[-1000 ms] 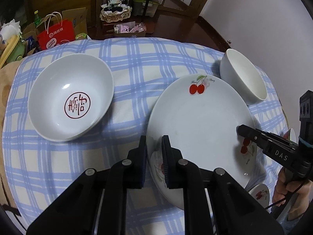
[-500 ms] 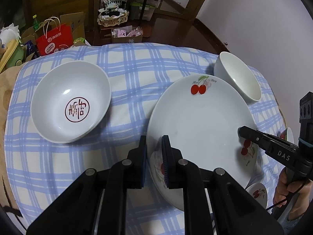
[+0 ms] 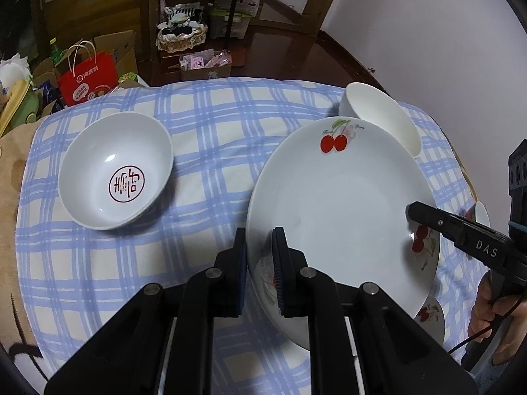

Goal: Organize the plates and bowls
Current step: 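Carry the held cherry plate over the stacked cherry plates with both grippers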

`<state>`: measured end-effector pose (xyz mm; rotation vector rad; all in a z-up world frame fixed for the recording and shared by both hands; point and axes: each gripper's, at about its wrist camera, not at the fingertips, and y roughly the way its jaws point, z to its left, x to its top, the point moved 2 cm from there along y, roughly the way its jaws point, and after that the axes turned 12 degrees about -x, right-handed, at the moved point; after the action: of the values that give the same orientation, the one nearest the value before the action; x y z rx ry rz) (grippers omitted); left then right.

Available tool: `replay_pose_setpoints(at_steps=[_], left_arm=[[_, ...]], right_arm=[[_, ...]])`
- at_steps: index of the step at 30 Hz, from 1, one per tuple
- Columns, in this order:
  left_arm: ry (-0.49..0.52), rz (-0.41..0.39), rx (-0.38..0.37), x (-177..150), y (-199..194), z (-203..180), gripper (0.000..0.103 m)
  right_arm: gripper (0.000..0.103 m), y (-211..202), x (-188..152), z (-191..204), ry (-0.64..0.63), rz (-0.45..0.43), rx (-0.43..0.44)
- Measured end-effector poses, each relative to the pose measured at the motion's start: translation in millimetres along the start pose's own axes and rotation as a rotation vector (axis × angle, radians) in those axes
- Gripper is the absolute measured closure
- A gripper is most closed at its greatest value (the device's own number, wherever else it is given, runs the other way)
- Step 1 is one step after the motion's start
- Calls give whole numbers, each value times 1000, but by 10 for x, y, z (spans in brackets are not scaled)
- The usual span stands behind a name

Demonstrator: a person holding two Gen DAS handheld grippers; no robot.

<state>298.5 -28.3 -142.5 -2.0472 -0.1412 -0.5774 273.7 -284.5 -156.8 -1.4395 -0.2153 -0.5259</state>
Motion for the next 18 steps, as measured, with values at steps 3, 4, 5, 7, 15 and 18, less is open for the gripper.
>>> replay_pose_setpoints(at_steps=[3,4,5,7,15,18], left_arm=[[13,-3,-9,-21,-56,-80,89],[16,-4,-9,-27,-72,-101,89],[19,-4,-10,-32,-83,-124,89],[22,-5,-12,-67,-126,-168,89],[43,4,-17,-276,-335,-340,88],[62,2,3,-345,-415,-410,87]], right_arm=[[90,-90,-36,-51,15,-7,2],[90,-121,-50,-61,18,-7,0],[90,-152,-62,-68,19,-8,-3],[90,-231,-91,-73,13,-10,-13],[91,-559,-272,-89,-5,-16,-36],[91,-647,-376,-112,14,-17,-27]])
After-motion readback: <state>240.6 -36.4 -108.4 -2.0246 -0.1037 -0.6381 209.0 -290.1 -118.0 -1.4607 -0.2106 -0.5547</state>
